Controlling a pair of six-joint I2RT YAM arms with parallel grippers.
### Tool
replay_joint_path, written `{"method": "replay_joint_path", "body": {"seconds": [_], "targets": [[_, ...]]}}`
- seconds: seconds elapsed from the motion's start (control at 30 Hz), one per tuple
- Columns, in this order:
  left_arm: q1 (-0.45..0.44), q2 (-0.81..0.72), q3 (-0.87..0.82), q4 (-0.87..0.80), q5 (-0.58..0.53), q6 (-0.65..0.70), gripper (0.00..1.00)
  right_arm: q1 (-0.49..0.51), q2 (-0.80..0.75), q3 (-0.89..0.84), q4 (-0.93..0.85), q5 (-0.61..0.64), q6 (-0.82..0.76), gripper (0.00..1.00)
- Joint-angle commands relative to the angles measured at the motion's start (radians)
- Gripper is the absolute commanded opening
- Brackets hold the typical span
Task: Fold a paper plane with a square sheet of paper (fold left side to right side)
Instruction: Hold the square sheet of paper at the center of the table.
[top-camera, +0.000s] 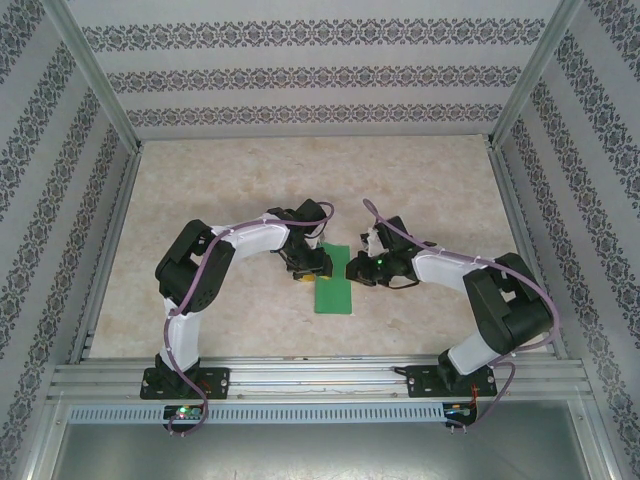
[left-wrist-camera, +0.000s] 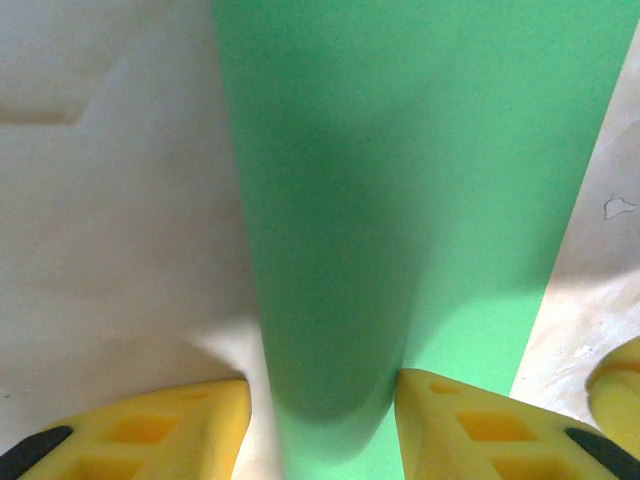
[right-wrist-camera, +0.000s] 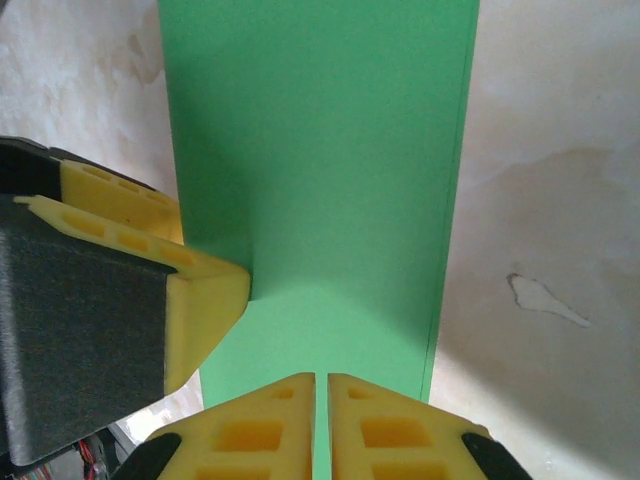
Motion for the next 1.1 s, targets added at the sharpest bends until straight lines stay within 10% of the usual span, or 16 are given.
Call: {"method": "replay_joint_path", "body": {"seconds": [0.0,1.07], "targets": [[-0.089,0.146,-0.053,0.113,-0.001,0.028,0.46,0.008,-0.019,0.011,0.015,0.033,0.013,0.14],[-0.069,0.170,-0.075,0.167,0.028,-0.013,0.46,-0.037,-0.067,0.001,-0.040,0.034,-0.016,0.15]]}}
